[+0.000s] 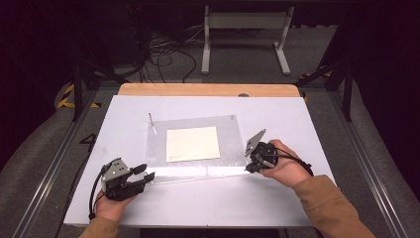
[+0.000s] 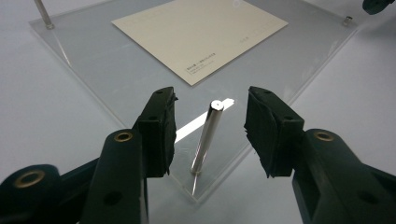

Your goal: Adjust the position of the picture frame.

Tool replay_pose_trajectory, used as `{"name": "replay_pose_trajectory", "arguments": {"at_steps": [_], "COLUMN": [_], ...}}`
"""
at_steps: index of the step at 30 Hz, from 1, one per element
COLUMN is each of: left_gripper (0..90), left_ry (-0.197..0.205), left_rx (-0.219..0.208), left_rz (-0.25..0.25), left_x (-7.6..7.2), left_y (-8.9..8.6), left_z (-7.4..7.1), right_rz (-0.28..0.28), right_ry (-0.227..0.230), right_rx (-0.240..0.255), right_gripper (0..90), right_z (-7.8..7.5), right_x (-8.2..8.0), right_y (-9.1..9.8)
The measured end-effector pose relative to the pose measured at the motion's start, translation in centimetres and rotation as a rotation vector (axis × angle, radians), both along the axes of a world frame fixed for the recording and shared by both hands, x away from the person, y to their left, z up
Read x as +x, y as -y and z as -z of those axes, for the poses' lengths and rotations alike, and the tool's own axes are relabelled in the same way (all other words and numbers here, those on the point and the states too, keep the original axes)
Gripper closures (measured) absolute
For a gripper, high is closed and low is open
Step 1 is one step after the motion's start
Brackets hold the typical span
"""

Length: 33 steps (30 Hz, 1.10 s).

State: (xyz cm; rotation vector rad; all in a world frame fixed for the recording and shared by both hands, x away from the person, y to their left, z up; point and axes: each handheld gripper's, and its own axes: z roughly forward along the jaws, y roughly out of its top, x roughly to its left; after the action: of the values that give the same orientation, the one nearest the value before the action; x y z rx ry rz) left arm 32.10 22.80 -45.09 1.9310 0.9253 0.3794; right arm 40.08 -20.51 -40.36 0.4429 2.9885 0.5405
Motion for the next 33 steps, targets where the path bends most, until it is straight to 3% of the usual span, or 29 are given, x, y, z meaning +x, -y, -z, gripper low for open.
{"name": "replay_pose_trajectory", "arguments": {"at_steps": [7, 11, 17, 24, 33], "left_gripper": [51.5, 51.5, 51.5, 51.5, 51.9], "left_ry": [-0.010, -0.001, -0.002, -0.008, -0.004], "left_rx": [-0.009, 0.002, 0.002, -0.001, 0.007], "left_rz": [-0.002, -0.004, -0.002, -0.004, -0.007], "left_x": [-0.1, -0.1, -0.2, -0.2, -0.1], "left_y": [-0.2, -0.3, -0.3, -0.4, -0.3], "left_z": [0.1, 0.1, 0.1, 0.1, 0.1], "right_rz": [-0.040, -0.065, -0.083, -0.176, -0.209], "right_ry": [0.005, -0.013, -0.029, -0.089, -0.105], "right_rx": [-0.102, -0.117, -0.179, -0.188, -0.135], "right_gripper": [78.2, 79.9, 82.5, 82.5, 82.4], "right_z": [0.8, 0.9, 0.8, 0.9, 1.1], "right_x": [1.2, 1.4, 1.3, -2.0, -5.8], "right_y": [-1.4, -2.1, -2.8, -3.6, -3.9]}}
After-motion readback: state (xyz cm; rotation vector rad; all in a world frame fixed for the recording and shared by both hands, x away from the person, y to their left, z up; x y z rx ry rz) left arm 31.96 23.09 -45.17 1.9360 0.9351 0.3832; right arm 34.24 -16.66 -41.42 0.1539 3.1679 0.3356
